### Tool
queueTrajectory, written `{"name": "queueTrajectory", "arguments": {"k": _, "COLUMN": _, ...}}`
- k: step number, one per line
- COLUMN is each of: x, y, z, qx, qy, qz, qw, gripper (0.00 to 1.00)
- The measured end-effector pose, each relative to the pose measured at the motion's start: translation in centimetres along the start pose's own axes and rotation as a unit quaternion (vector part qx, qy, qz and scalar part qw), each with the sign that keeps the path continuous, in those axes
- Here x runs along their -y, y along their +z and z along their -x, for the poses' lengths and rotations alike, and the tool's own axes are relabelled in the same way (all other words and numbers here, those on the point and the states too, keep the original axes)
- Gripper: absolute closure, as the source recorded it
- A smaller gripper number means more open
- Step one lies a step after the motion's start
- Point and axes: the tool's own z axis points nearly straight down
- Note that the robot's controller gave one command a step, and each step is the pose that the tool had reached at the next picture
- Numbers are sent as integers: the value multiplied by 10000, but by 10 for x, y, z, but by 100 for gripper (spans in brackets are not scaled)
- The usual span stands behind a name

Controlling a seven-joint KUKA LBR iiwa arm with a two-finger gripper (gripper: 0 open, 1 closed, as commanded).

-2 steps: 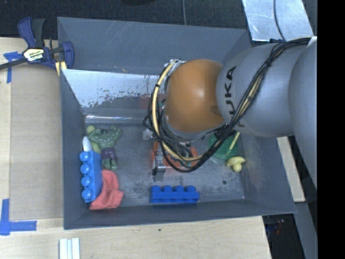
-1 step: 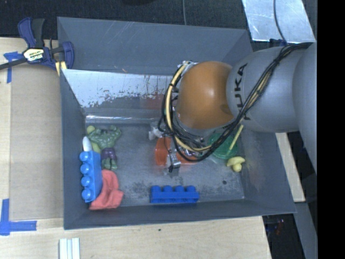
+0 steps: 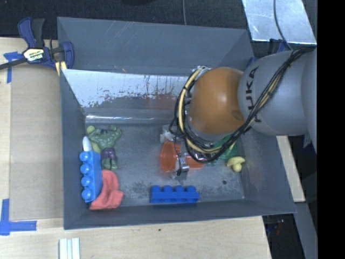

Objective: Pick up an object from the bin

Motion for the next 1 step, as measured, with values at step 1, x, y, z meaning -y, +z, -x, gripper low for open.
{"name": "queueTrajectory", "arguments": {"k": 1, "x": 19, "y": 4, "z": 26, "qx": 21, "qy": 686, "qz": -8, "qw": 9976, "gripper": 0}}
